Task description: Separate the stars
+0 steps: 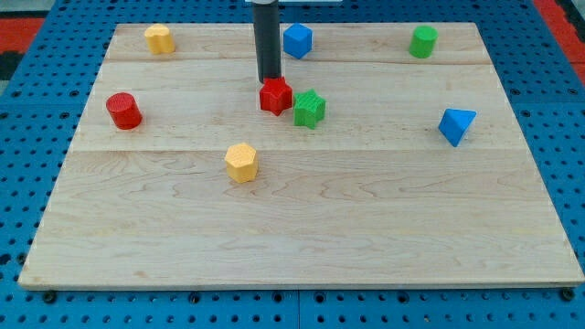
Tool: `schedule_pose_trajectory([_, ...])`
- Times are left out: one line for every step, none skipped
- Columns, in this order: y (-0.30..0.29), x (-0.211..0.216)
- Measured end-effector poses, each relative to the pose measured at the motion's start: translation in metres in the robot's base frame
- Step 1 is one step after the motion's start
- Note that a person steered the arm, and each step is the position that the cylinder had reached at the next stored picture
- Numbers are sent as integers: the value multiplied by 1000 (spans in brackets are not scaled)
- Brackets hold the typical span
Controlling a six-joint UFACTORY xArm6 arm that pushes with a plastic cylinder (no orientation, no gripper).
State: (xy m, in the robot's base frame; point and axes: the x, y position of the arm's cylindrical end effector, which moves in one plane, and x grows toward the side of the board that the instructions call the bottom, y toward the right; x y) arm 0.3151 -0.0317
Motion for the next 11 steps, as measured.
schedule_pose_trajectory([-10, 15])
schedule_pose_trajectory([-30, 35])
schedule_pose_trajectory([-58, 50])
schedule_pose_trajectory([-98, 32])
schedule_pose_trajectory([-126, 36])
schedule_pose_trajectory([-56, 21])
schedule_pose_trajectory([-28, 11])
schedule_pose_trajectory([55, 69])
schedule_pose_trajectory([89, 97])
schedule_pose_trajectory([43, 80])
schedule_pose_trajectory([12, 82])
